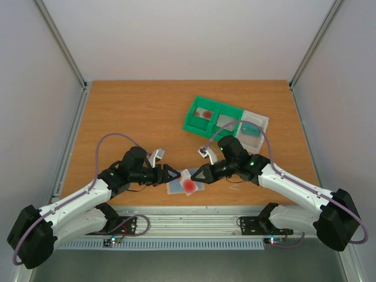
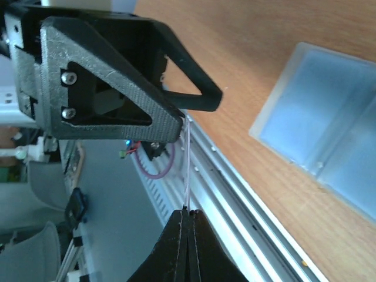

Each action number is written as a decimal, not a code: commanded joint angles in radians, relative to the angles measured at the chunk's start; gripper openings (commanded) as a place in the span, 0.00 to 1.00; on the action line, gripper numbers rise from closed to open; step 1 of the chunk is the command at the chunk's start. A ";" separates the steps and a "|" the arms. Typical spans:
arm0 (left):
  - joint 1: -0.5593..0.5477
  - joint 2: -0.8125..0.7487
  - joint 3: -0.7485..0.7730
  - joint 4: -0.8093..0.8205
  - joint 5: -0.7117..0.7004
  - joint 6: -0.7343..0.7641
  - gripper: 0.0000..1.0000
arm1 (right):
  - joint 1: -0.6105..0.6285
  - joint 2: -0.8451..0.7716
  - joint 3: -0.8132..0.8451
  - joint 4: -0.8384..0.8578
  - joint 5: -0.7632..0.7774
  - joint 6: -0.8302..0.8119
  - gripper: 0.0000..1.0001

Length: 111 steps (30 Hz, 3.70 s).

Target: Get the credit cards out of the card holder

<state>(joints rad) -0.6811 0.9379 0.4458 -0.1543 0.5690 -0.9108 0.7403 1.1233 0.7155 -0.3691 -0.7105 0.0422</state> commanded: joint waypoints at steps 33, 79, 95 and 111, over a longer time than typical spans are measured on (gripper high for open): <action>-0.002 -0.123 -0.141 0.408 -0.048 -0.235 0.01 | -0.002 -0.120 -0.117 0.265 0.140 0.486 0.41; -0.003 -0.230 -0.185 0.399 -0.411 -0.322 0.00 | 0.080 0.385 -0.442 1.538 0.266 1.038 0.19; -0.003 -0.243 -0.191 0.358 -0.417 -0.323 0.04 | 0.080 0.249 -0.422 1.332 0.276 0.951 0.01; -0.003 -0.340 -0.083 -0.006 -0.412 -0.193 0.98 | 0.039 0.037 -0.214 0.641 0.274 0.606 0.01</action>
<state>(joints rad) -0.6811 0.6189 0.3023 -0.0387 0.1570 -1.1744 0.7998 1.2114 0.4114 0.5266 -0.4488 0.8070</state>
